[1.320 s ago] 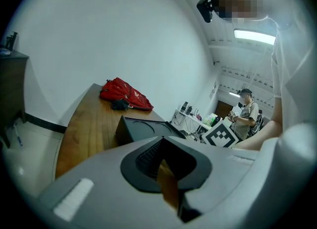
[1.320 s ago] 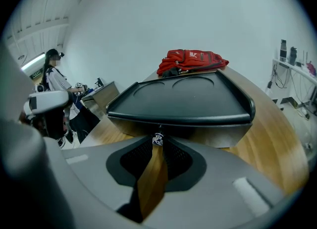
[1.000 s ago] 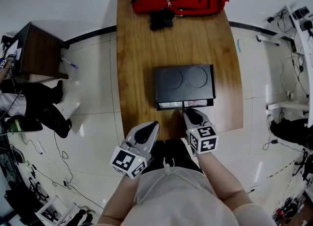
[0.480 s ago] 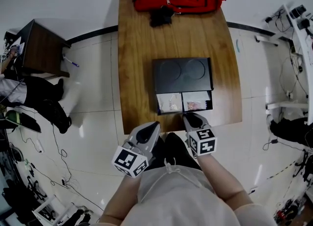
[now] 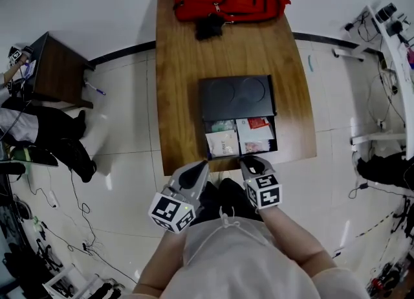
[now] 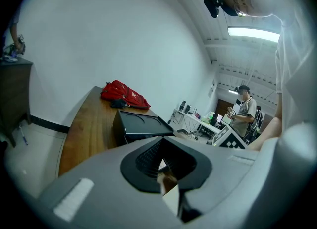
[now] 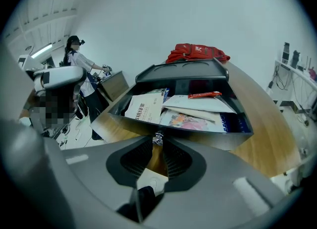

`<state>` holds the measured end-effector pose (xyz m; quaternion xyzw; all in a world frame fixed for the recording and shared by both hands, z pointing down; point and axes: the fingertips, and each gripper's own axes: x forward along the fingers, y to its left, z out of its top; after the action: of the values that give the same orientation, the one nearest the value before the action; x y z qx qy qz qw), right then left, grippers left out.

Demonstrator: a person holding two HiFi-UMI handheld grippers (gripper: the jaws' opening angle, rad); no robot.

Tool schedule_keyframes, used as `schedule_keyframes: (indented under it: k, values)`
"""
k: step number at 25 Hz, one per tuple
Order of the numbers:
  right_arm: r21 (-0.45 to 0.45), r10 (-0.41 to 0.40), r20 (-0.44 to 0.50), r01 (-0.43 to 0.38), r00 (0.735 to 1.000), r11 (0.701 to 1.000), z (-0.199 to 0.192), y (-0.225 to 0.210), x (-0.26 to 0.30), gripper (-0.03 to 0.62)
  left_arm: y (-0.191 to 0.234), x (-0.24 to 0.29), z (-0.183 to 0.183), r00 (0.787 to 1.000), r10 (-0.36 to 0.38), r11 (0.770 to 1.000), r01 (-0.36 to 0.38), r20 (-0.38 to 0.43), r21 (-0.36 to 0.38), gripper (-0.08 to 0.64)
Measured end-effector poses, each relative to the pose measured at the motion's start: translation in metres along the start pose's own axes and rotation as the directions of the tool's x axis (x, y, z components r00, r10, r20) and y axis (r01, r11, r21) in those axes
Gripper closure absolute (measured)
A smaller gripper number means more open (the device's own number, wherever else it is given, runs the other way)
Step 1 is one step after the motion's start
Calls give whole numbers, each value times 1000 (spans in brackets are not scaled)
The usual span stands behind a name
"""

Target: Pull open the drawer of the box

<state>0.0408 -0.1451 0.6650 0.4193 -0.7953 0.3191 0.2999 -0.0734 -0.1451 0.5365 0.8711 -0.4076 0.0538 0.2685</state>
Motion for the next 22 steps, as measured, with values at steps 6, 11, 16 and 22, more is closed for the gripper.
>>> schedule_keyframes:
  k: [6, 11, 16, 22]
  values:
    - [24, 24, 21, -24, 999, 999, 0, 0, 2, 520, -6, -2, -8, 1000, -2, 1000, 2, -9, 11, 554]
    - [5, 55, 70, -55, 996, 998, 14, 7, -14, 469, -8, 2, -2, 1000, 6, 1000, -6, 1, 18, 554]
    - [-61, 44, 277, -28, 960, 998, 67, 5, -68, 531, -10, 3, 21, 998, 15, 999, -18, 67, 46, 554]
    - [-242, 86, 508, 46, 857, 969, 137, 10, -125, 586, -24, 0, 63, 984, 21, 993, -40, 176, 107, 554]
